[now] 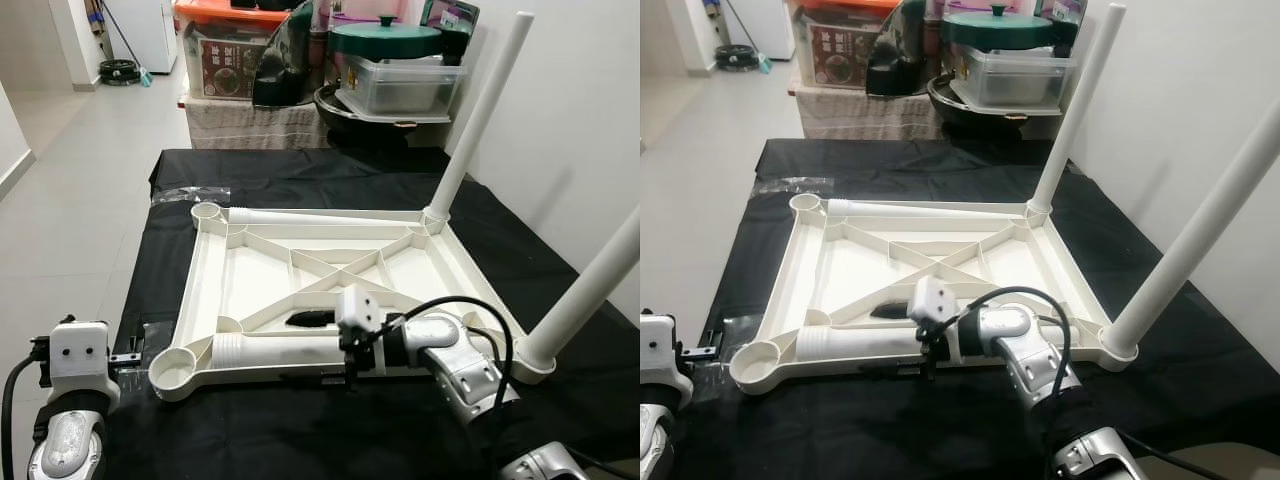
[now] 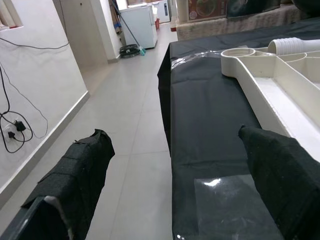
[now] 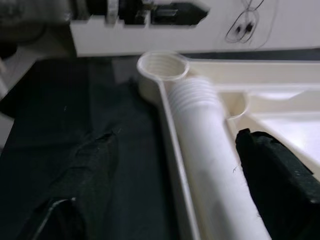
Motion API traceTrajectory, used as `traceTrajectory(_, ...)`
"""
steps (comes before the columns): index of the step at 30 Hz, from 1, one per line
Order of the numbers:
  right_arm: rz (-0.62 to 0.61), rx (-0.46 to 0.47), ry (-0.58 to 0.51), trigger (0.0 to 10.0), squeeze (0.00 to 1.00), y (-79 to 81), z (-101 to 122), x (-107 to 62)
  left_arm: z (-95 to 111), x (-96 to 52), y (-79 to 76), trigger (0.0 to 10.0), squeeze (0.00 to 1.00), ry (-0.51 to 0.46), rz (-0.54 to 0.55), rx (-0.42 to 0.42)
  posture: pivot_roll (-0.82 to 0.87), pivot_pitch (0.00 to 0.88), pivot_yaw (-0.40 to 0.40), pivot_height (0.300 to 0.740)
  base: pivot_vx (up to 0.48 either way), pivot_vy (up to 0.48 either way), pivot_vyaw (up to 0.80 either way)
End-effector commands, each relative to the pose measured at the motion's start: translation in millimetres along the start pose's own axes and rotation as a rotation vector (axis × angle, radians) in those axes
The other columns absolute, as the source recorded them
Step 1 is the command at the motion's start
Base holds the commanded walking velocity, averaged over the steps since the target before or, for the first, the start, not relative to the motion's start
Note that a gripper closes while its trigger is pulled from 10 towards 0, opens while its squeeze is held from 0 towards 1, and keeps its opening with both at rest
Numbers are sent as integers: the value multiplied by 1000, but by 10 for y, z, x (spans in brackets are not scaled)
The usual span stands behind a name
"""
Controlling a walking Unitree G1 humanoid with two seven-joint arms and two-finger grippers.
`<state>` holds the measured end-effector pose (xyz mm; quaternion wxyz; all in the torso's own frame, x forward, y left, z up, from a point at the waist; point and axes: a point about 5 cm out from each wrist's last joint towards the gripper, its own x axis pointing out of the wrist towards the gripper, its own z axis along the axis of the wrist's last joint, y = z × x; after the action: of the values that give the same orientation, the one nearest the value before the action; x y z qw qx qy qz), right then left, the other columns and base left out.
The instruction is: Building children table
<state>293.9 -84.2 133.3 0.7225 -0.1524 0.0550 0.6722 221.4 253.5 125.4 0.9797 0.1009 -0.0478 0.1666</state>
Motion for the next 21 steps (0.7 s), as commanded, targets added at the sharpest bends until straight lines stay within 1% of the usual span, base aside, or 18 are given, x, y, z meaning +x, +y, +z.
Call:
traceTrajectory(1,28,-6,46,10000,0,27,-48,17,27,5,-21,10000,0,-9,-10,4,101,0,-105,740,0,0,0)
traceTrajectory(5,44,0,51,10000,0,42,-59,16,28,2,-24,10000,0,-8,-12,2,102,0,-107,740,0,0,0)
traceTrajectory(9,13,8,108,10000,0,22,-132,12,14,-9,-38,10000,0,-3,-15,0,97,0,-108,740,0,0,0)
traceTrajectory(11,-16,20,167,10000,0,-1,-211,21,10,-8,-53,10000,0,-1,-20,-2,95,0,-108,740,0,0,0)
traceTrajectory(12,-16,20,167,10000,0,-1,-211,21,10,-8,-53,10000,0,-1,-20,-2,95,0,-108,740,0,0,0)
traceTrajectory(13,-31,26,195,10000,0,-13,-248,27,9,-6,-61,10000,0,-1,-22,-3,95,0,-108,740,0,0,0)
traceTrajectory(14,-30,36,211,6784,0,-16,-272,33,12,-1,-73,10000,0,-2,-25,-5,97,0,-110,740,0,0,0)
traceTrajectory(15,-35,44,234,6745,0,-23,-299,37,13,4,-79,10000,0,-2,-27,-6,97,0,-110,740,0,0,0)
traceTrajectory(16,-38,44,251,7843,0,-28,-320,38,13,7,-82,10000,0,-2,-28,-6,96,0,-111,740,0,0,0)
traceTrajectory(20,-29,43,272,7843,0,-23,-347,36,10,9,-81,10000,0,-2,-29,-6,96,0,-112,740,0,0,0)
traceTrajectory(21,-12,47,273,6314,0,-8,-350,33,8,8,-80,10000,0,-1,-28,-6,97,0,-115,740,0,0,0)
